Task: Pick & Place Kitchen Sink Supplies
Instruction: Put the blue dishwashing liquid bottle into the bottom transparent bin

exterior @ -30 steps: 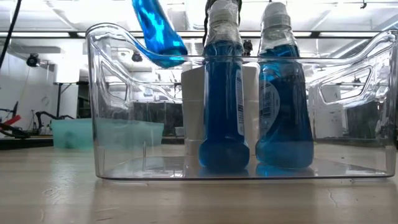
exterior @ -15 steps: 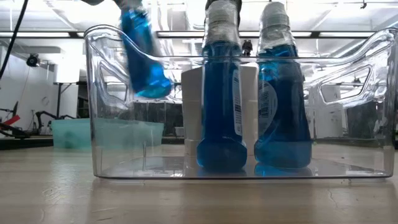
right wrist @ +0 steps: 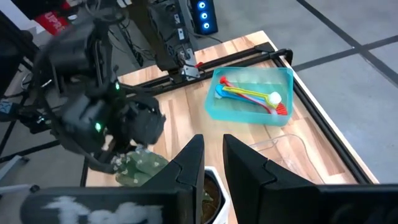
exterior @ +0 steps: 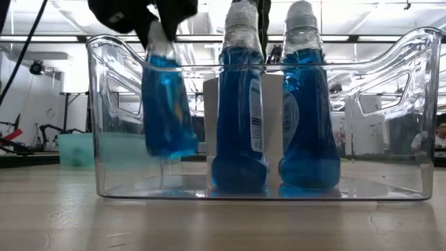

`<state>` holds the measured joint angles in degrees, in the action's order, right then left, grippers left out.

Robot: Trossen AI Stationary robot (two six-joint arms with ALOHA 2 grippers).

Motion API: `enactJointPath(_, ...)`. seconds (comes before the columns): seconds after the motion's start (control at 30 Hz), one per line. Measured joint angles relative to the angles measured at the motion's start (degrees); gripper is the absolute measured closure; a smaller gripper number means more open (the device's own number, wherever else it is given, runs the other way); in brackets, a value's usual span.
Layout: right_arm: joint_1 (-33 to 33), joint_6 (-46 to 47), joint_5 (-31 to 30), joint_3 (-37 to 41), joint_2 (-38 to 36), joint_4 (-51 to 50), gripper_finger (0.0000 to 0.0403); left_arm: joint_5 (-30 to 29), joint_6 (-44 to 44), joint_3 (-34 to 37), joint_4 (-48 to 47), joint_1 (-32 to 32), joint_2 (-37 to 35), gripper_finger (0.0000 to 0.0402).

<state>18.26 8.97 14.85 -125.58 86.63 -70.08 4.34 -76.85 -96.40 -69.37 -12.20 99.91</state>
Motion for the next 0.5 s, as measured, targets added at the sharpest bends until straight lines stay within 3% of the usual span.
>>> enactJointPath(0.5, 0.0, -1.3, 0.0, 0.0, 0.0, 0.0, 0.0346, 1.0, 1.3, -0.4, 0.8, 0.0, 3.5, 0.0253)
